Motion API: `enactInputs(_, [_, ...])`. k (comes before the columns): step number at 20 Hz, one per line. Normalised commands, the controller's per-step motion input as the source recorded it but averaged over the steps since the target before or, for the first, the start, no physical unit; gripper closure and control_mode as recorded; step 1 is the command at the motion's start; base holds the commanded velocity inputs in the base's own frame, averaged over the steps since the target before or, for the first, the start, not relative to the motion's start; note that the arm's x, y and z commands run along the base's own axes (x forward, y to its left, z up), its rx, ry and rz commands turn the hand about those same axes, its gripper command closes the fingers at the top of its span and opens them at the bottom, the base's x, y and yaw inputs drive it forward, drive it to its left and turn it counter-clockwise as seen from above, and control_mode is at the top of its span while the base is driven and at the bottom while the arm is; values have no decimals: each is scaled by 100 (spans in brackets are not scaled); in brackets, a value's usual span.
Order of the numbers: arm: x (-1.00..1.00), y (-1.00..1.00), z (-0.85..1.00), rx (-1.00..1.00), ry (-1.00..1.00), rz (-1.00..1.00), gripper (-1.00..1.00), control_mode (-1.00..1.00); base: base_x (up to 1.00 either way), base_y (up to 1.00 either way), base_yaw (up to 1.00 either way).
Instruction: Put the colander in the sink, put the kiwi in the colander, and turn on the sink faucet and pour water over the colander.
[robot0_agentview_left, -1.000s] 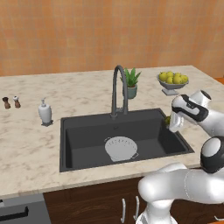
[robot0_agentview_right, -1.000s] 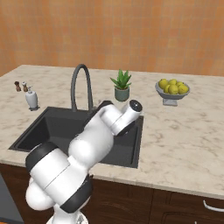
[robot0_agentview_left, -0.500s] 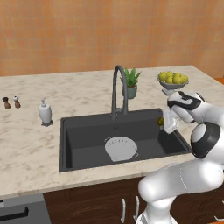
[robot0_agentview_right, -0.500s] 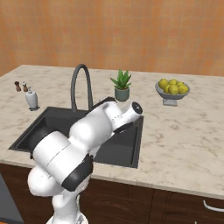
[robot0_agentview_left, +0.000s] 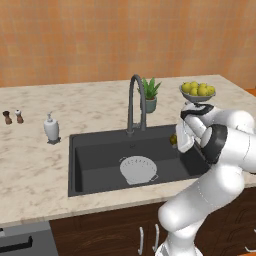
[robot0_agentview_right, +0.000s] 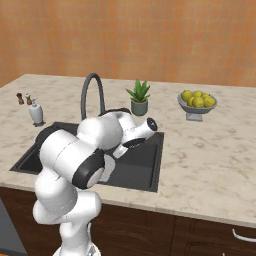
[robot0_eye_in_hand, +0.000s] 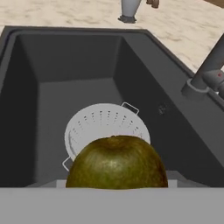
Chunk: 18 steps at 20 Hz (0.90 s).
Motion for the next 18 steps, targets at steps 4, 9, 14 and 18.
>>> enactInputs(4, [0, 28, -37, 4, -14, 7, 100, -100, 0, 0, 0])
enactInputs(9, [1, 45, -24, 0, -3, 6, 100, -100, 0, 0, 0])
enactInputs(14, [0, 25, -20, 0, 0, 3, 100, -100, 0, 0, 0])
enactInputs(18, [8, 23, -15, 0, 0, 1, 100, -100, 0, 0, 0])
